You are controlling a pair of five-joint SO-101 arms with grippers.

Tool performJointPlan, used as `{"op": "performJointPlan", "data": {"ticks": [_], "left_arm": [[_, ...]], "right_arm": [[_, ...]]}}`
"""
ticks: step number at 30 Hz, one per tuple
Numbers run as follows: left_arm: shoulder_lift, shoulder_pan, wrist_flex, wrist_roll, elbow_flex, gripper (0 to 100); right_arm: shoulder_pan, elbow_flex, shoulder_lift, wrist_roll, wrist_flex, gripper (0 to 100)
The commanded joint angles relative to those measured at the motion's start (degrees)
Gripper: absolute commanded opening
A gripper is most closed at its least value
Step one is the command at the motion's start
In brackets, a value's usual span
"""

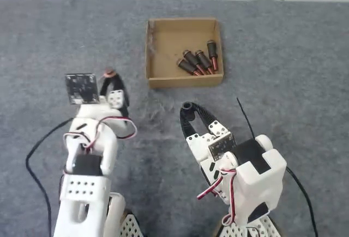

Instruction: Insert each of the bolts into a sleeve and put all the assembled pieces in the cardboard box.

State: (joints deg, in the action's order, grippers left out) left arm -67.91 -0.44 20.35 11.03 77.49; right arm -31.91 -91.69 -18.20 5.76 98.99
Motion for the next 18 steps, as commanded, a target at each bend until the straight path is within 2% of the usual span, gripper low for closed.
{"op": "performJointPlan", "data": {"ticks": [1,9,18], "left_arm": [[-6.59,5.54,-2.29,0.88,-1.19,1],[-10.55,17.32,-2.37,0.97,-3.74,1],[4.13,21.89,-2.37,0.97,-14.02,1]], "right_arm": [[-0.40,-1.76,3.03,0.79,1.71,0.6],[-0.48,-1.76,3.12,0.79,1.71,0.6],[-0.40,-1.76,3.30,0.97,1.71,0.6]]}}
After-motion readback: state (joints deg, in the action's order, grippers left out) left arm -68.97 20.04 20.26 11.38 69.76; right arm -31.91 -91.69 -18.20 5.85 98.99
